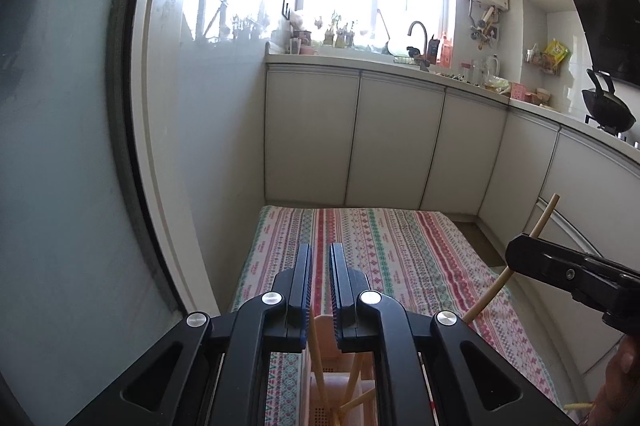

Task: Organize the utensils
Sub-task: 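Carry both chopsticks over the pink caddy and drop them in, then move both open grippers back toward the spoons and red chopstick, then lower both grippers toward the white spoons and red chopstick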

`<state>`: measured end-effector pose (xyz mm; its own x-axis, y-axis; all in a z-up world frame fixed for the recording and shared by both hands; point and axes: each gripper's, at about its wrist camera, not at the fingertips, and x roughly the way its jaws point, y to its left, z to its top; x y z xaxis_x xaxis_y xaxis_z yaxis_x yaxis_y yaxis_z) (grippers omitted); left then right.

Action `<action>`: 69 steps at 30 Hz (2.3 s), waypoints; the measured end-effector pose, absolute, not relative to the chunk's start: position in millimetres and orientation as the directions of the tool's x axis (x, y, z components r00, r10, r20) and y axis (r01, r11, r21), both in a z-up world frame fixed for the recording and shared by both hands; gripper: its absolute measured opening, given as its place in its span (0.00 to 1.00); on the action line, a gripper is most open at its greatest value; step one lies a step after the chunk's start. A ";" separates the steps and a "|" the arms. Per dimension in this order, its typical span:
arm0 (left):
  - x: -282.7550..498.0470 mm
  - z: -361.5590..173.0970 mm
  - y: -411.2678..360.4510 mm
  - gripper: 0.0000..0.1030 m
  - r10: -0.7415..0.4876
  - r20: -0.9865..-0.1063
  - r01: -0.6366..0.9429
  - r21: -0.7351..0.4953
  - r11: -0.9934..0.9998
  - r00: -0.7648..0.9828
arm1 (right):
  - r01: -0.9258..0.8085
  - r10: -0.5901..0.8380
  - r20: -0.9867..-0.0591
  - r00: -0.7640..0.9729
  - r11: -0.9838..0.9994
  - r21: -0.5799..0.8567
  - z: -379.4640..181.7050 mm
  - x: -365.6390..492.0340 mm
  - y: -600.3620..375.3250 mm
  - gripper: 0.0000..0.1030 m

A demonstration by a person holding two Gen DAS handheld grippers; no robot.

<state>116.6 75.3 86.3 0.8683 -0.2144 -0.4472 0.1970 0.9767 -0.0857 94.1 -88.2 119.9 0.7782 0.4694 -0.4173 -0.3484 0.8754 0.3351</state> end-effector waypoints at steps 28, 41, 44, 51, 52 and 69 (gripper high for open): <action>78.8 106.2 84.5 0.63 -0.204 -0.574 0.149 -0.142 0.979 0.793 | -0.343 0.478 -0.475 0.739 0.873 0.346 135.3 75.7 -105.5 0.44; 37.2 136.3 31.9 0.83 -0.295 -0.610 0.290 -0.110 0.951 0.736 | -0.234 0.365 -0.539 0.759 0.926 0.296 142.6 28.1 -170.3 0.62; 33.5 136.7 17.0 0.84 -0.323 -0.638 0.324 -0.121 0.938 0.699 | -0.174 0.316 -0.571 0.758 0.941 0.290 137.7 19.6 -192.8 0.65; 42.7 128.0 -27.6 0.84 -0.338 -0.705 0.365 -0.121 0.923 0.624 | -0.036 0.252 -0.656 0.711 0.945 0.324 112.1 17.7 -249.7 0.69; 46.6 124.3 -33.9 0.84 -0.334 -0.717 0.364 -0.120 0.924 0.612 | -0.011 0.240 -0.673 0.700 0.945 0.325 107.1 19.9 -257.2 0.69; 222.3 -20.2 -143.6 0.64 -0.131 -0.948 0.238 -0.061 0.969 0.292 | 0.304 0.245 -0.808 0.536 0.837 0.455 15.1 106.7 -347.0 0.69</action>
<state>222.3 -143.6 -20.2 0.2917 -0.1309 -0.9475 0.2379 0.9694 -0.0606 106.7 -347.0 15.1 0.5360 0.2445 -0.8080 0.3037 0.8372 0.4548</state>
